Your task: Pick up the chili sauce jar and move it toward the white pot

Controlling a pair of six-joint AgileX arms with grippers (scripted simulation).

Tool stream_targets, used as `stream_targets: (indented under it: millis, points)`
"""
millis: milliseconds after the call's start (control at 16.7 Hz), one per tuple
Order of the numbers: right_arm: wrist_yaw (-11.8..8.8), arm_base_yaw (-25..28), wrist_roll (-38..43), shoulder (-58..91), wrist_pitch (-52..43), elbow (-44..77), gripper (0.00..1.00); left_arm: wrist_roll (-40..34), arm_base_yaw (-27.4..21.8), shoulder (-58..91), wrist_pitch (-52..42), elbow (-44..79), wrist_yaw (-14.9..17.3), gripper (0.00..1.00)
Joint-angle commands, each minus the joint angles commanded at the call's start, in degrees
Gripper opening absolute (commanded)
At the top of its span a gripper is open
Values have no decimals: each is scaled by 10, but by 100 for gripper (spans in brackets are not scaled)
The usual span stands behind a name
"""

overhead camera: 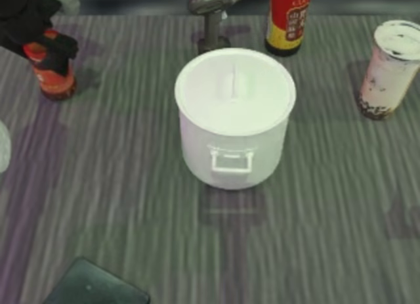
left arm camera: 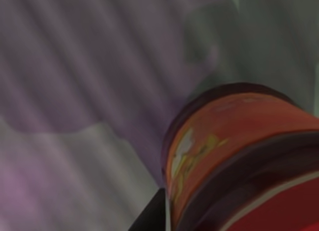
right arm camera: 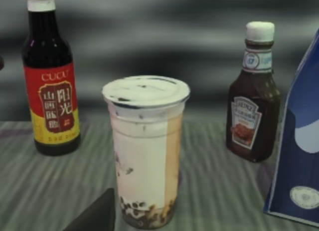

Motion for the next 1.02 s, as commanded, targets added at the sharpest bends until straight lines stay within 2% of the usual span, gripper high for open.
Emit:
stream_targets:
  millis: [60, 120, 720, 1020]
  points:
    - [0, 0, 0, 0, 0, 0, 100, 0, 0, 0, 0, 0, 0, 2]
    - [0, 0, 0, 0, 0, 0, 100, 0, 0, 0, 0, 0, 0, 0]
    - [0, 0, 0, 0, 0, 0, 100, 1, 2, -7, 3, -8, -1, 0]
    - [0, 0, 0, 0, 0, 0, 100, 0, 6, -106, 44, -130, -2, 0]
